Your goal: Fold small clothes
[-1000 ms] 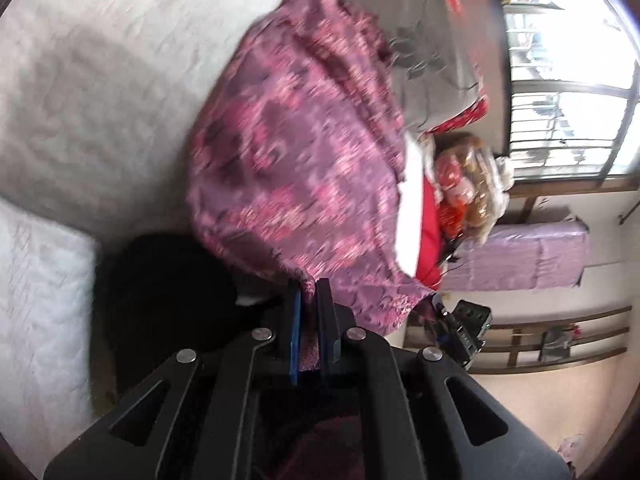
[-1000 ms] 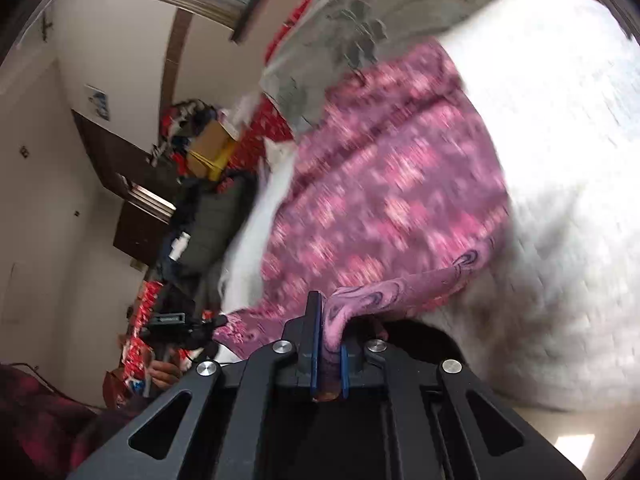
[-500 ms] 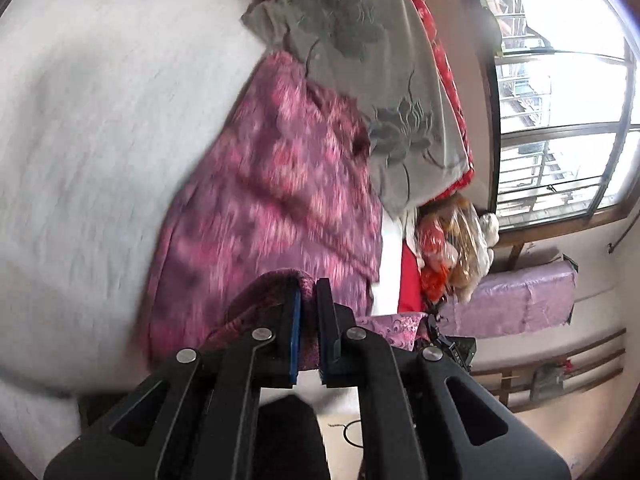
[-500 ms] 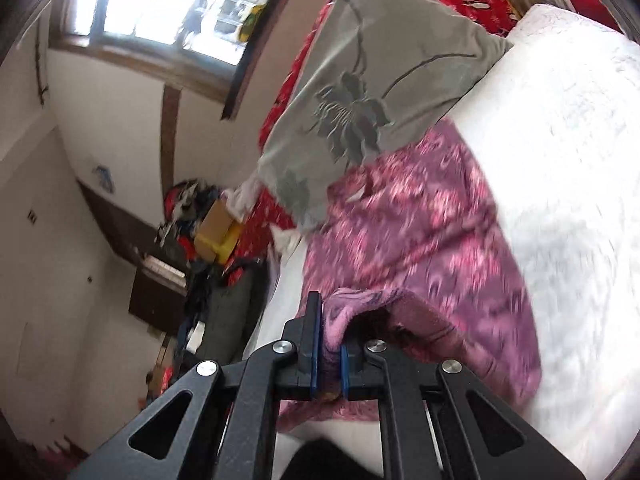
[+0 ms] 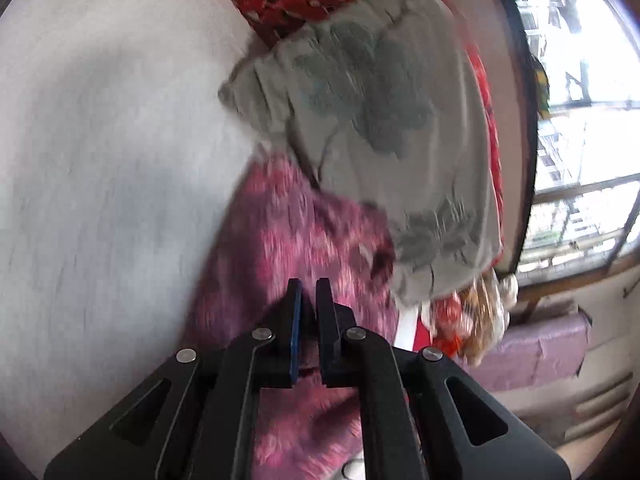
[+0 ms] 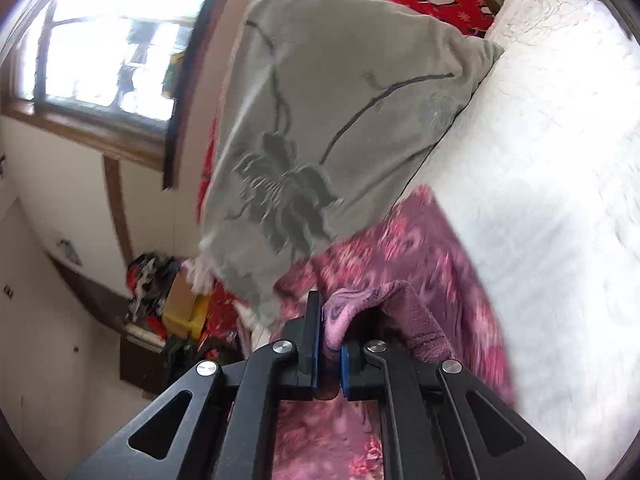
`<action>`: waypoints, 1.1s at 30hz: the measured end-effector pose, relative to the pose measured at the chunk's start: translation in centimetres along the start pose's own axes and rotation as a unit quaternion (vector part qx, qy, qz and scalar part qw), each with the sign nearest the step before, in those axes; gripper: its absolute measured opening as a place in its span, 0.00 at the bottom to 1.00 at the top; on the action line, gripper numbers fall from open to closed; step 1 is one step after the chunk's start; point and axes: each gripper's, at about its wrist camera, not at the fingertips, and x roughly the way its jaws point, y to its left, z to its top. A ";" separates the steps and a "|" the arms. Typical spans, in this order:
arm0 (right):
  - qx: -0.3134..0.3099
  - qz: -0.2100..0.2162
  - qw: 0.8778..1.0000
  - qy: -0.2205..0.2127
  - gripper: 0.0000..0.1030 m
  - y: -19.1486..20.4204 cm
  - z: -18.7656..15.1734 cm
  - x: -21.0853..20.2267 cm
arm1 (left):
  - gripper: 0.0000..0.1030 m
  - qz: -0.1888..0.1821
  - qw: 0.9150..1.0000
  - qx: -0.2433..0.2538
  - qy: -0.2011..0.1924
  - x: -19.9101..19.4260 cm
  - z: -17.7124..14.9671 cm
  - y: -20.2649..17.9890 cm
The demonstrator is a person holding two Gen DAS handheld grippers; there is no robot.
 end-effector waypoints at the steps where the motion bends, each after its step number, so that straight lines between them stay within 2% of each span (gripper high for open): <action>1: 0.007 -0.014 1.000 -0.007 0.07 -0.3 0.5 0.6 | 0.05 0.008 1.000 -0.009 -0.015 0.3 1.1 0.2; 5: 0.046 -0.060 0.997 0.007 0.11 -2.2 1.5 3.3 | 0.05 0.013 0.999 -0.044 -0.023 0.5 3.4 1.3; 7: 0.057 -0.055 0.997 0.019 0.12 -2.4 1.6 3.6 | 0.05 0.008 0.999 -0.030 -0.020 -0.2 3.7 1.0; 9: 0.059 -0.032 0.998 0.012 0.20 -2.0 1.8 2.7 | 0.07 0.007 1.000 0.007 -0.009 -0.9 3.2 0.2; 10: 0.062 -0.018 0.998 0.003 0.32 -1.8 1.9 2.0 | 0.16 0.009 1.000 0.019 -0.003 -0.9 3.0 -0.1; 11: 0.065 -0.005 0.998 -0.021 0.39 -1.7 2.2 0.8 | 0.24 0.012 0.999 0.035 0.009 -0.9 2.5 -0.4; 12: 0.066 -0.005 0.997 -0.038 0.53 -1.7 2.4 -0.1 | 0.45 0.017 0.999 0.045 0.021 -0.6 2.1 -0.6; 13: 0.063 -0.013 0.996 -0.055 0.57 -1.6 2.6 -1.0 | 0.53 0.024 0.998 0.054 0.029 -0.3 1.6 -0.8; 15: 0.045 -0.058 0.996 -0.055 0.59 -1.4 3.0 -2.0 | 0.52 0.037 0.996 0.070 0.044 0.3 0.8 -1.0; 18: -0.022 -0.146 0.989 -0.015 0.59 -0.3 2.8 -1.3 | 0.54 0.060 0.991 0.089 0.078 1.9 -0.3 -1.1; 20: -0.081 -0.184 0.979 0.015 0.59 1.0 2.2 0.3 | 0.54 0.071 0.989 0.096 0.090 2.6 -0.6 -1.2; 24: -0.173 -0.226 0.956 0.064 0.60 2.7 1.0 4.4 | 0.54 0.104 0.982 0.113 0.105 4.2 -1.0 -1.5; 26: -0.188 -0.249 0.946 0.086 0.59 2.4 0.7 6.6 | 0.52 0.119 0.980 0.121 0.104 4.7 -1.4 -1.5; 27: -0.194 -0.262 0.941 0.090 0.57 2.3 0.5 7.3 | 0.44 0.127 0.977 0.136 0.100 4.6 -1.7 -1.8; 28: -0.203 -0.270 0.937 0.092 0.53 2.2 0.1 7.6 | 0.16 0.130 0.975 0.157 0.093 4.3 -2.2 -2.2; 29: -0.214 -0.271 0.934 0.088 0.38 2.4 -0.1 7.6 | 0.06 0.129 0.973 0.171 0.092 4.2 -2.6 -2.6; 30: -0.229 -0.266 0.933 0.078 0.18 2.9 -0.4 7.3 | 0.04 0.125 0.971 0.185 0.086 3.6 -3.1 -3.0; 31: -0.236 -0.252 0.936 0.073 0.09 3.3 -0.6 6.8 | 0.04 0.126 0.970 0.191 0.077 3.0 -3.4 -3.2; 33: -0.253 -0.235 0.937 0.059 0.08 4.2 -0.8 5.2 | 0.04 0.120 0.971 0.199 0.064 2.0 -3.7 -3.4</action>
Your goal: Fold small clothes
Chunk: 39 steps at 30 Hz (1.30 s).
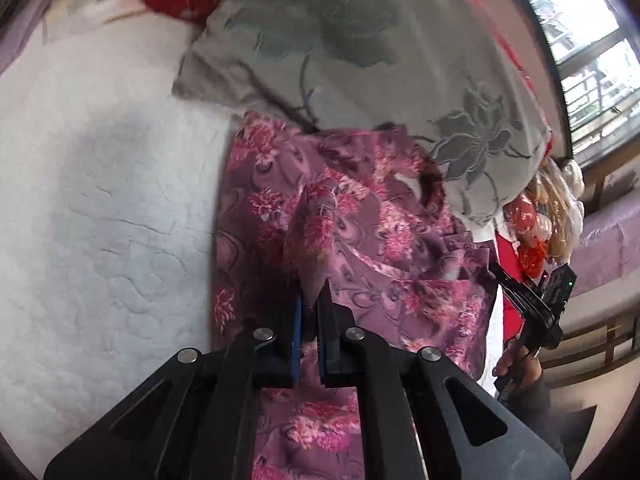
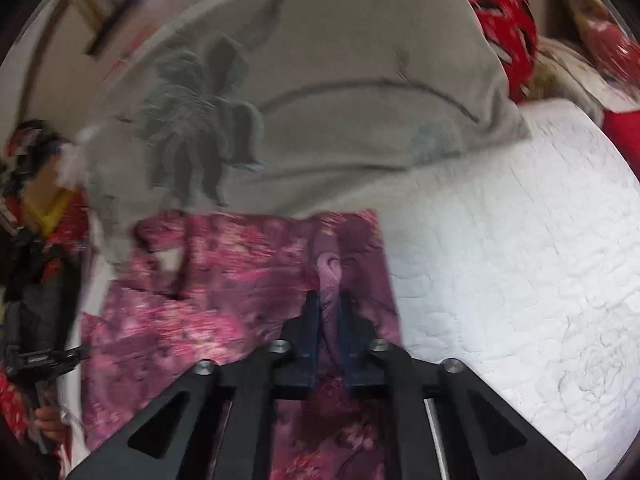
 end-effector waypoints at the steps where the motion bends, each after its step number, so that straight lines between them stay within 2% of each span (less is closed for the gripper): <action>1: -0.004 0.008 1.000 -0.007 0.07 0.1 0.1 -0.7 | 0.04 -0.002 1.000 -0.001 -0.007 -0.6 -0.1 -0.1; 7: -0.007 0.027 0.998 -0.059 0.07 0.7 1.6 -5.2 | 0.03 -0.037 0.996 -0.038 -0.074 -4.1 1.5 -0.2; 10: 0.012 0.036 0.995 -0.091 0.02 0.9 3.6 -6.3 | 0.03 -0.035 0.994 -0.047 -0.098 -4.5 3.3 -0.3; 13: 0.037 0.039 0.993 -0.108 0.02 0.3 5.2 -5.8 | 0.03 -0.029 0.991 -0.064 -0.111 -3.7 5.2 0.4; 16: 0.059 0.023 0.993 -0.095 0.02 -0.9 5.8 -3.4 | 0.03 -0.014 0.991 -0.088 -0.103 -1.4 6.5 1.7; 21: 0.110 -0.017 0.994 -0.018 0.03 -3.7 4.7 2.7 | 0.03 0.048 0.989 -0.128 -0.056 3.9 7.0 4.7; 23: 0.132 -0.047 0.990 0.009 0.08 -4.6 4.0 4.0 | 0.03 0.035 0.987 -0.148 -0.044 4.5 6.8 5.7; 24: 0.148 -0.034 0.988 0.001 0.08 -5.1 3.7 3.7 | 0.03 0.016 0.986 -0.154 -0.053 4.0 6.6 6.0; 26: 0.177 0.008 0.984 -0.028 0.11 -5.8 3.2 2.2 | 0.03 0.008 0.986 -0.152 -0.074 2.6 6.2 6.0; 27: 0.190 0.039 0.980 -0.037 0.22 -6.0 3.0 1.6 | 0.03 -0.003 0.985 -0.150 -0.088 1.6 5.9 5.8; 28: 0.192 0.050 0.979 -0.038 0.31 -6.1 2.9 1.4 | 0.03 -0.015 0.984 -0.148 -0.100 0.9 5.6 5.5; 29: 0.189 0.048 0.980 -0.036 0.50 -5.9 2.8 1.3 | 0.03 -0.022 0.983 -0.145 -0.113 0.1 5.4 5.2; 30: 0.182 0.043 0.982 -0.034 0.54 -5.7 2.8 1.4 | 0.03 -0.029 0.982 -0.139 -0.122 -0.6 4.8 4.6; 32: 0.161 0.034 0.986 -0.017 0.53 -5.1 2.5 2.4 | 0.06 -0.047 0.985 -0.108 -0.124 -1.1 3.4 2.4; 34: 0.124 0.016 0.992 0.015 0.25 -4.2 2.3 4.0 | 0.12 -0.019 0.992 -0.066 -0.105 -0.2 2.4 0.1; 35: 0.095 -0.015 0.995 0.029 0.07 -3.5 2.1 4.6 | 0.13 0.005 0.995 -0.041 -0.087 0.9 1.7 -1.0; 36: 0.073 -0.036 0.996 0.032 0.06 -2.9 1.9 4.9 | 0.14 0.028 0.997 -0.023 -0.069 1.9 1.1 -1.5; 38: 0.091 -0.039 0.995 0.030 0.07 -3.0 2.0 4.6 | 0.14 0.081 0.996 -0.002 -0.030 4.2 0.1 -1.6; 39: 0.105 -0.038 0.993 0.029 0.14 -3.2 2.0 4.1 | 0.14 0.094 0.995 -0.002 -0.020 4.9 -0.2 -1.4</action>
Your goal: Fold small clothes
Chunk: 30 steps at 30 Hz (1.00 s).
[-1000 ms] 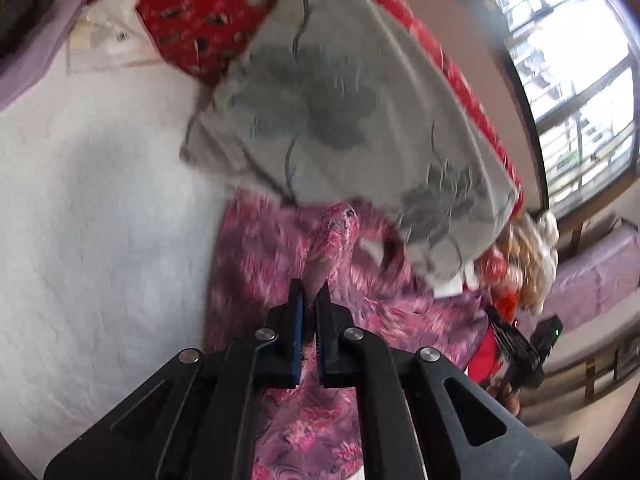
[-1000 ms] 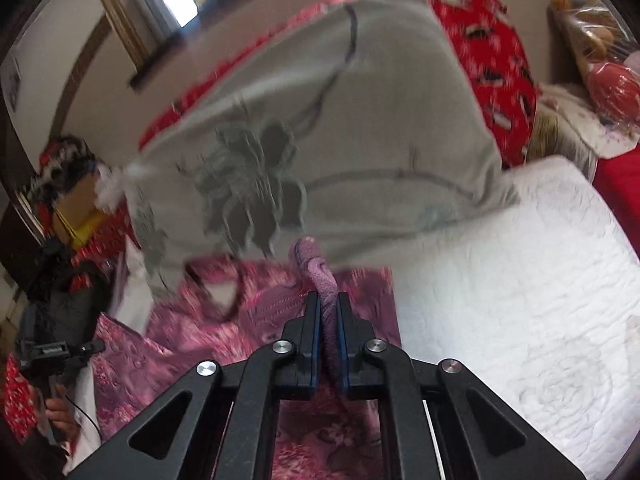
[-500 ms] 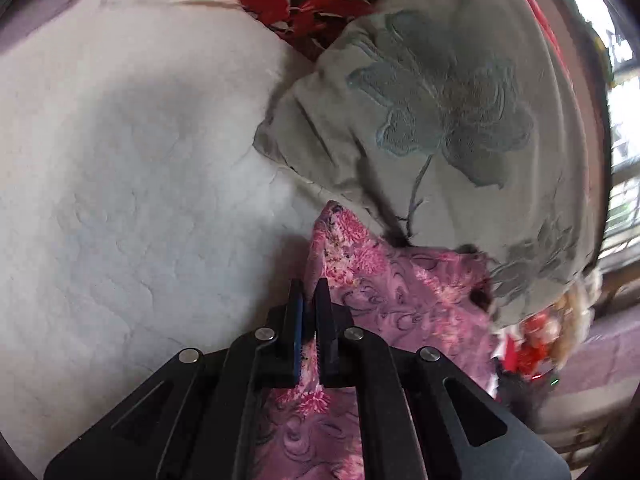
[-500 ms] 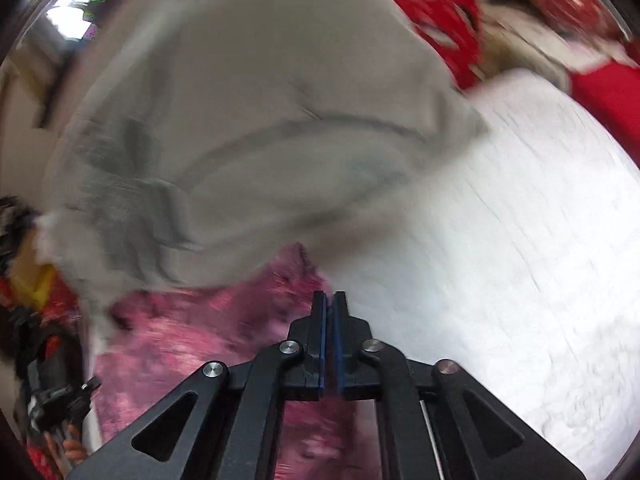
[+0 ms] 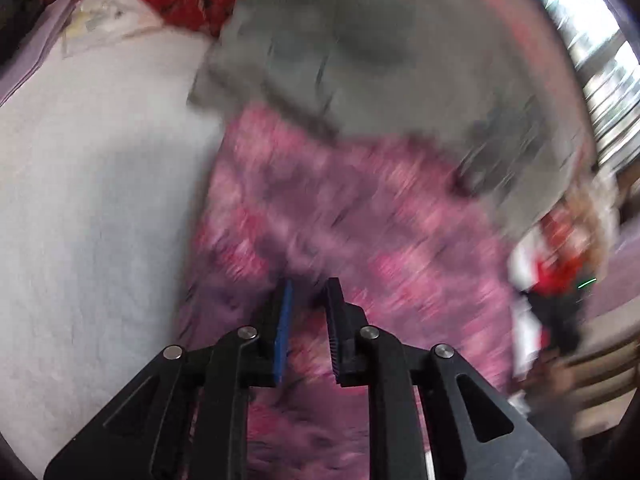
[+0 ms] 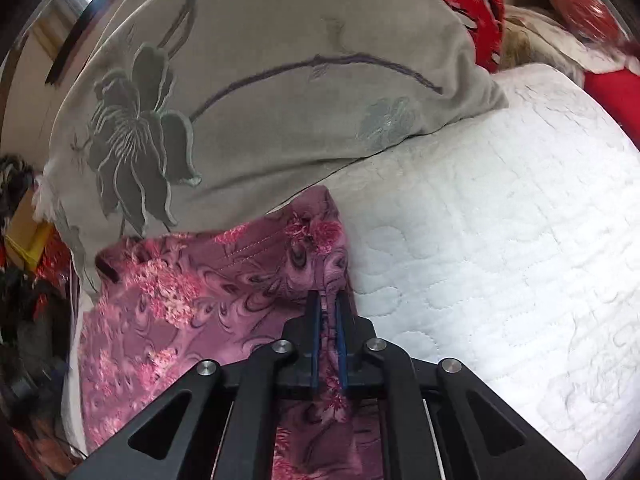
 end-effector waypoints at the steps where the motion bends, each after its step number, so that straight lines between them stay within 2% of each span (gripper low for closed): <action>1: 0.013 0.009 1.000 -0.005 0.15 -0.3 0.0 -0.8 | 0.14 0.009 1.000 -0.006 0.007 0.5 -0.3 0.4; 2: 0.023 0.027 0.999 -0.013 0.15 -0.5 -0.1 -1.8 | 0.14 -0.004 1.000 -0.024 0.000 0.1 -0.6 0.9; 4: 0.034 0.048 0.998 -0.021 0.26 -1.2 -0.9 -3.9 | 0.14 -0.033 0.998 -0.059 -0.001 -1.1 -1.2 1.5; 5: 0.037 0.053 0.998 -0.020 0.44 -1.7 -1.6 -4.8 | 0.14 -0.050 0.996 -0.070 -0.004 -1.7 -1.7 1.7; 6: 0.036 0.050 0.998 -0.017 0.52 -2.1 -2.5 -5.5 | 0.15 -0.070 0.994 -0.082 -0.014 -2.6 -2.6 1.8; 8: 0.033 0.048 0.998 -0.003 0.53 -2.6 -4.0 -5.6 | 0.31 -0.076 0.993 -0.087 -0.021 -3.3 -4.1 1.8; 9: 0.032 0.046 0.998 0.017 0.52 -2.9 -5.1 -5.2 | 0.41 -0.061 0.994 -0.087 -0.016 -3.0 -4.9 1.6; 10: 0.028 0.043 0.998 0.035 0.41 -3.0 -5.8 -4.9 | 0.41 -0.051 0.995 -0.086 -0.012 -2.6 -5.2 1.6; 11: 0.016 0.045 0.998 0.046 0.23 -2.7 -6.5 -4.6 | 0.40 -0.042 0.996 -0.083 -0.005 -2.2 -5.7 1.6; 12: -0.004 0.042 0.999 0.026 0.08 -2.1 -7.0 -5.4 | 0.39 -0.041 0.996 -0.079 -0.004 -2.1 -6.1 1.8; 14: -0.001 0.059 0.998 -0.035 0.07 -1.8 -7.6 -7.8 | 0.39 -0.040 0.997 -0.071 -0.013 -2.3 -6.5 1.9; 15: 0.011 0.054 0.997 -0.045 0.07 -2.3 -7.9 -8.1 | 0.39 -0.041 0.997 -0.072 -0.010 -2.3 -6.6 2.0; 16: 0.022 0.038 0.998 -0.045 0.06 -2.9 -8.2 -7.9 | 0.39 -0.041 0.996 -0.073 -0.008 -2.2 -6.6 2.0; 18: 0.041 0.014 0.999 0.002 0.05 -4.6 -8.6 -5.7 | 0.39 -0.042 0.996 -0.080 0.002 -2.2 -6.4 2.2; 20: 0.059 0.023 0.998 0.006 0.04 -5.5 -8.5 -6.0 | 0.39 -0.047 0.994 -0.097 0.010 -3.1 -6.4 2.5; 21: 0.063 0.028 0.998 -0.007 0.13 -5.4 -8.4 -7.1 | 0.40 -0.043 0.994 -0.099 0.001 -4.1 -6.6 2.7; 23: 0.058 0.061 0.996 -0.024 0.14 -5.0 -8.7 -9.3 | 0.40 -0.039 0.995 -0.093 -0.013 -5.6 -7.1 3.1; 25: 0.046 0.064 0.997 -0.027 0.22 -4.7 -9.5 -10.7 | 0.43 -0.054 0.993 -0.103 -0.017 -6.3 -8.2 3.7; 26: 0.040 0.061 0.997 -0.021 0.39 -4.7 -10.1 -11.0 | 0.43 -0.055 0.992 -0.110 -0.012 -6.1 -8.7 4.0; 27: 0.037 0.055 0.998 -0.013 0.51 -4.7 -11.0 -10.9 | 0.43 -0.056 0.992 -0.113 -0.006 -5.6 -9.0 3.9; 29: 0.035 0.048 0.998 0.008 0.51 -5.0 -12.6 -10.1 | 0.43 -0.056 0.992 -0.116 0.011 -4.5 -9.7 4.0; 30: 0.036 0.048 0.998 0.026 0.48 -5.1 -13.3 -9.3 | 0.43 -0.046 0.993 -0.112 0.018 -4.0 -10.0 4.0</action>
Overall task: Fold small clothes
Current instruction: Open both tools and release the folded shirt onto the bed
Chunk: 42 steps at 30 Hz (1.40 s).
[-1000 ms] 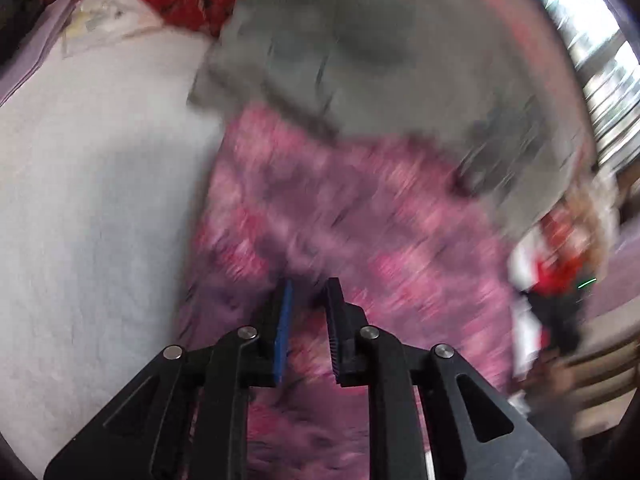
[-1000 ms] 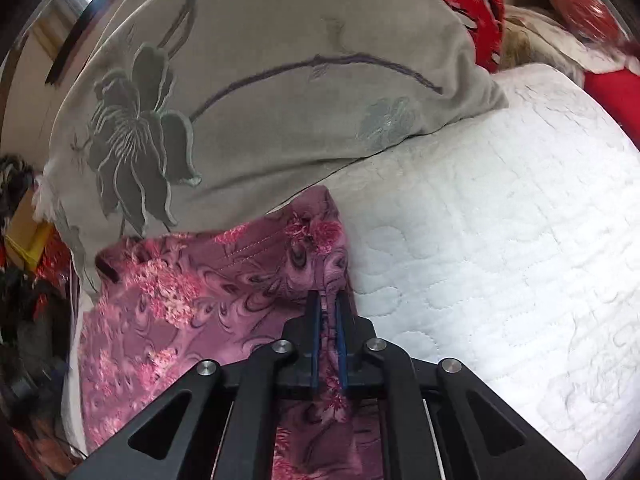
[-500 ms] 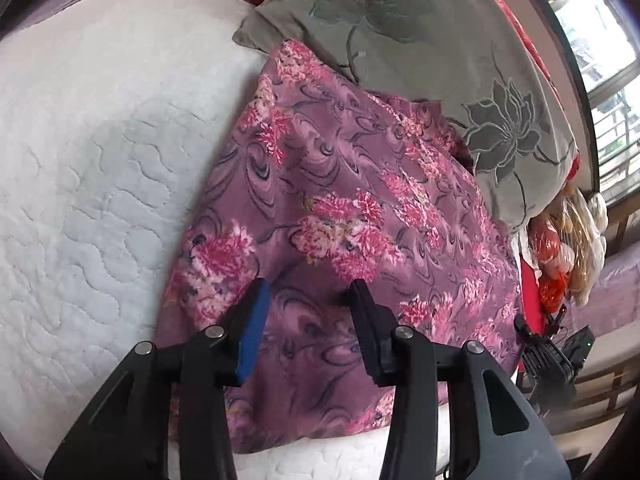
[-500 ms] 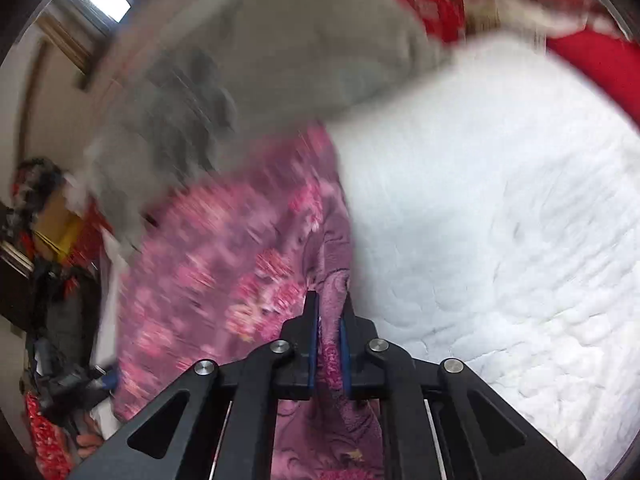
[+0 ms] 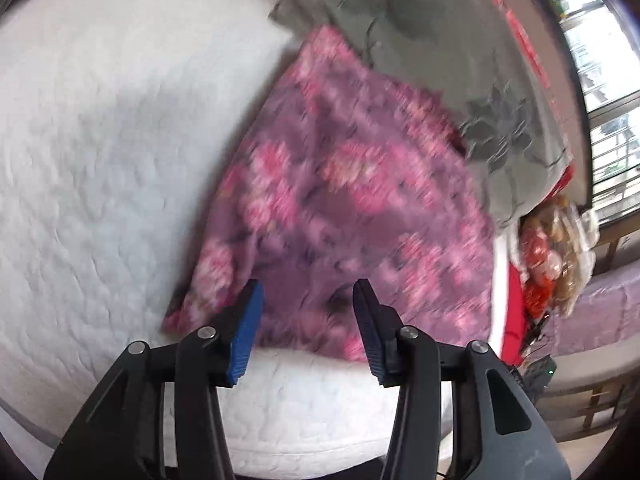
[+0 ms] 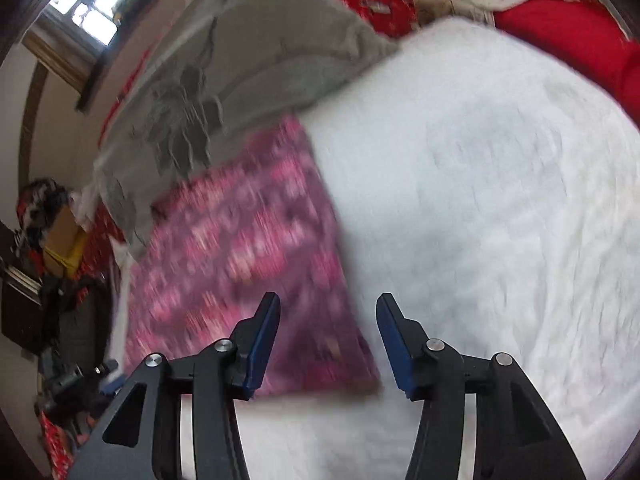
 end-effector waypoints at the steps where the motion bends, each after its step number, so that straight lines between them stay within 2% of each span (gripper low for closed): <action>1: -0.004 0.002 1.000 0.000 0.40 0.1 -0.3 0.0 | 0.43 0.006 1.000 0.008 -0.002 0.0 -0.1 -0.1; 2: -0.018 0.008 1.000 -0.006 0.08 0.4 -0.9 -0.4 | 0.43 0.008 1.000 0.016 -0.004 -0.1 -0.2 -0.2; 5: -0.041 -0.008 0.998 -0.042 0.08 1.1 -0.8 -1.9 | 0.43 0.017 0.999 0.027 0.005 -0.1 -0.1 -0.3; 8: -0.053 -0.071 0.996 -0.007 0.06 0.1 -0.2 -0.1 | 0.43 0.016 1.000 0.021 0.009 -0.4 -0.1 -0.1; 10: -0.046 -0.073 0.996 -0.012 0.06 0.4 0.0 -0.8 | 0.43 0.019 1.000 0.024 0.000 -1.6 -0.3 -0.6; 11: -0.043 -0.081 0.995 -0.026 0.15 0.9 0.1 -1.6 | 0.43 0.013 0.999 0.028 -0.009 -2.3 -0.4 -0.7; 12: -0.041 -0.085 0.994 -0.046 0.15 1.6 0.2 -2.6 | 0.43 0.002 0.999 0.039 -0.022 -3.0 -0.3 -1.4; 14: -0.049 -0.054 0.995 -0.073 0.17 3.1 0.5 -3.8 | 0.47 0.001 0.998 0.060 -0.036 -3.5 0.0 -2.7; 16: -0.069 -0.036 0.993 -0.086 0.36 5.0 0.5 -4.1 | 0.54 0.030 0.994 0.092 -0.046 -3.1 0.5 -4.6; 17: -0.084 -0.027 0.992 -0.088 0.40 6.3 0.6 -3.7 | 0.54 0.041 0.993 0.100 -0.047 -2.7 0.7 -5.0; 20: -0.122 -0.033 0.987 -0.095 0.43 8.5 0.2 -1.9 | 0.60 0.078 0.990 0.115 -0.025 0.2 1.2 -5.4; 22: -0.137 -0.051 0.986 -0.075 0.45 9.1 -0.5 0.8 | 0.61 0.108 0.988 0.108 0.005 2.8 1.0 -4.3; 23: -0.143 -0.065 0.986 -0.057 0.45 9.0 -0.9 2.4 | 0.61 0.112 0.987 0.113 0.005 3.3 0.8 -3.9; 24: -0.151 -0.090 0.984 -0.026 0.45 8.7 -1.5 4.5 | 0.66 0.114 0.985 0.129 -0.012 3.3 0.4 -4.1; 25: -0.167 -0.103 0.980 -0.032 0.46 8.7 -2.1 5.3 | 0.77 0.111 0.984 0.139 -0.015 3.2 0.1 -4.4; 26: -0.190 -0.106 0.974 -0.068 0.49 9.2 -2.9 5.0 | 0.82 0.111 0.982 0.151 -0.014 3.4 -0.1 -4.8; 27: -0.198 -0.109 0.972 -0.065 0.60 9.6 -3.3 5.3 | 0.84 0.124 0.978 0.170 -0.012 3.8 -0.4 -5.3; 28: -0.209 -0.116 0.969 -0.066 0.66 10.0 -3.7 5.7 | 0.87 0.137 0.974 0.182 -0.012 4.2 -0.7 -5.7; 30: -0.229 -0.136 0.962 -0.068 0.72 10.9 -4.0 6.3 | 0.92 0.144 0.971 0.191 -0.018 4.5 -1.1 -6.0; 33: -0.211 -0.128 0.967 -0.069 0.79 10.9 -3.8 6.7 | 0.95 0.148 0.969 0.194 -0.026 4.8 -1.5 -6.2; 38: -0.231 -0.156 0.958 -0.072 0.90 11.8 -3.7 7.6 | 0.97 0.148 0.969 0.197 -0.025 5.1 -1.6 -6.6; 41: -0.228 -0.144 0.962 -0.039 1.00 11.7 -3.2 7.7 | 0.98 0.148 0.969 0.198 -0.025 5.5 -1.5 -7.0; 42: -0.229 -0.147 0.962 -0.030 1.00 11.8 -2.9 7.8 | 0.98 0.148 0.969 0.199 -0.023 5.6 -1.5 -7.1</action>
